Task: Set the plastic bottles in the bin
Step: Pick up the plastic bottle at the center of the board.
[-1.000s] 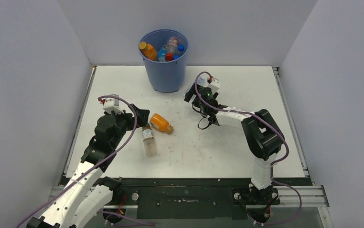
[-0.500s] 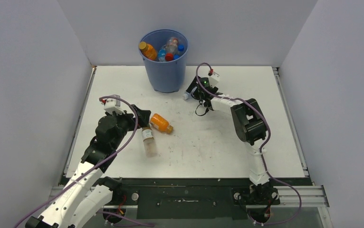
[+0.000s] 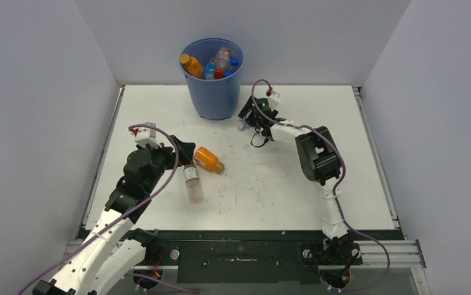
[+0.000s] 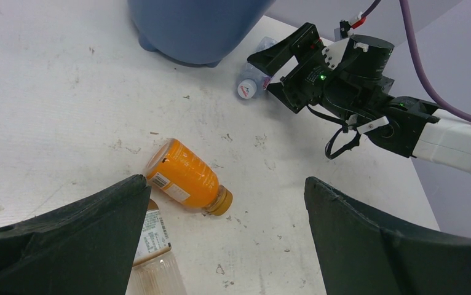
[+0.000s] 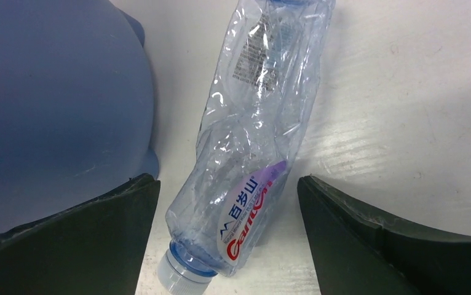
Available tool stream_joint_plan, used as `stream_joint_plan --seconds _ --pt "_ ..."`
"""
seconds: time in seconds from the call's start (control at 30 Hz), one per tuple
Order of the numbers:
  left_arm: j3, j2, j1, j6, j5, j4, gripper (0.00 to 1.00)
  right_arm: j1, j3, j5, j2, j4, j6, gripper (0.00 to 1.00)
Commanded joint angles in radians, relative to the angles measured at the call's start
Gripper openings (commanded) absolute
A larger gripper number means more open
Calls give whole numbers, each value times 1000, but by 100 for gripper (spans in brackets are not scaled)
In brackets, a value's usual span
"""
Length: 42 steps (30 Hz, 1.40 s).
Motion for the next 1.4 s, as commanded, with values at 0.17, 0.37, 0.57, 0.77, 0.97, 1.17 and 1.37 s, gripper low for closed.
stream_joint_plan --seconds 0.17,0.37,0.57,0.77,0.97,1.17,1.37 --pt "7 -34 -10 9 -4 39 96 -33 -162 -75 -5 61 50 51" --pt "4 -51 -12 15 -14 41 96 -48 -331 -109 -86 169 88 35" --pt "3 -57 -16 25 -31 39 96 -47 -561 -141 -285 358 129 30" --pt "-18 -78 -30 36 -27 83 96 -21 -879 -192 -641 593 133 29" --pt "-49 -85 -94 -26 16 172 96 77 -1121 -199 -1034 625 23 29" --pt "-244 -29 -141 -299 388 618 96 230 -1225 -187 -1368 582 -118 30" --pt "-208 101 -419 -151 311 704 96 318 -1264 -188 -1477 600 -114 31"
